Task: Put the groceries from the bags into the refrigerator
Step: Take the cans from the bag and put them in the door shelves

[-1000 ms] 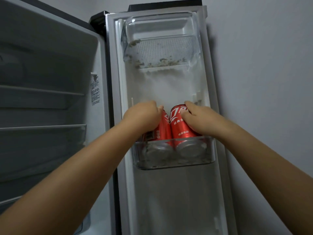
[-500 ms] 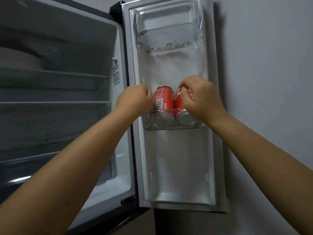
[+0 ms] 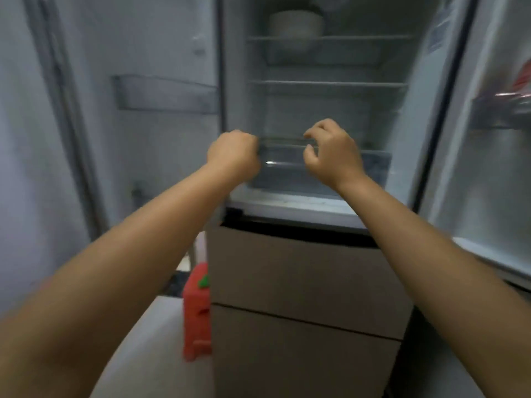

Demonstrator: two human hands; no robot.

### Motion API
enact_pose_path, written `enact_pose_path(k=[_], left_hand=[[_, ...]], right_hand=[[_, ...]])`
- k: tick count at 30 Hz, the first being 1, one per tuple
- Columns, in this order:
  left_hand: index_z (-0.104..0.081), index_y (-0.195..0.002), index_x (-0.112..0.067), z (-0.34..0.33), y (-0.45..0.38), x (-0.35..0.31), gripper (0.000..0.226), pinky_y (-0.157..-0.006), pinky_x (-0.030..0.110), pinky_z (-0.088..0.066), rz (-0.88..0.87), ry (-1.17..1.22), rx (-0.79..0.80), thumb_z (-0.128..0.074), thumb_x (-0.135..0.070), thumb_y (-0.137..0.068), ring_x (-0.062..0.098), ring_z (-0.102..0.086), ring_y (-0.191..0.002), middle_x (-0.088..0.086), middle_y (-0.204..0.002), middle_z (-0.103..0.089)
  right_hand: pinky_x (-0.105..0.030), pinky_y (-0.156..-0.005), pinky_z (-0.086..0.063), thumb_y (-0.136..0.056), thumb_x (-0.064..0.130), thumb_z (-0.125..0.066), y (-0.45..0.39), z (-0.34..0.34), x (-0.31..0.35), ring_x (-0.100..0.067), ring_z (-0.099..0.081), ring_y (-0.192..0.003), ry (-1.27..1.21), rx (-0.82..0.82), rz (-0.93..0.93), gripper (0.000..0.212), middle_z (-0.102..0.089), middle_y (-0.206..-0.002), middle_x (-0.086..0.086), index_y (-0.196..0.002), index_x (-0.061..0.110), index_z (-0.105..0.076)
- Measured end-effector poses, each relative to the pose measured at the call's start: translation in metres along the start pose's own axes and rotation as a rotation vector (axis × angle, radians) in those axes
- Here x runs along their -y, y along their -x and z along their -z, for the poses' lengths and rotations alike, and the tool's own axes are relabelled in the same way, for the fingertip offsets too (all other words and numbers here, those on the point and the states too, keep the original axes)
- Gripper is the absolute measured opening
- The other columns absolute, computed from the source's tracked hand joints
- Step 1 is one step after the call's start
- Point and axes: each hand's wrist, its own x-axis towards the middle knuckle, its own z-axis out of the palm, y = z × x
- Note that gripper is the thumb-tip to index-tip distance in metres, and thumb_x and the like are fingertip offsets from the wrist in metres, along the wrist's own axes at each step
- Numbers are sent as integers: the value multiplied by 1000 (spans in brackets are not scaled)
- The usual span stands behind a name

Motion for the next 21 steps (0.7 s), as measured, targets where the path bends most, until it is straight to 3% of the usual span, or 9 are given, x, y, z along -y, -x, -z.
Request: enact_pose_path(k=[10,15,21], left_hand=[[-57,-122,-12,101,244,298,31,-88,37,-46,432,-345,97,-45,-16,-94,33,-52,-116,13,-126,-54],[-56,-123,-12,158,374,410,31,-90,38,-46,613,-467,159,-44,-17,-95,32,-51,-117,13,-127,-53],[-56,-123,-9,189,509,527,31,-84,36,-45,826,-518,244,-44,-15,-95,31,-52,-113,13,-124,-54]], right_hand=[[-37,-87,-44,-86,11,-48,68,-93,376,-33,-53,-109,-417,222,301,31,-56,-121,-16,-112,1,-61],[-32,-88,-42,-89,14,-47,131,-101,556,-30,-51,-114,-567,377,429,34,-53,-128,-13,-120,5,-56],[-35,-89,-44,-91,16,-45,207,-134,726,-28,-53,-112,-653,569,621,35,-48,-134,-10,-124,7,-53]])
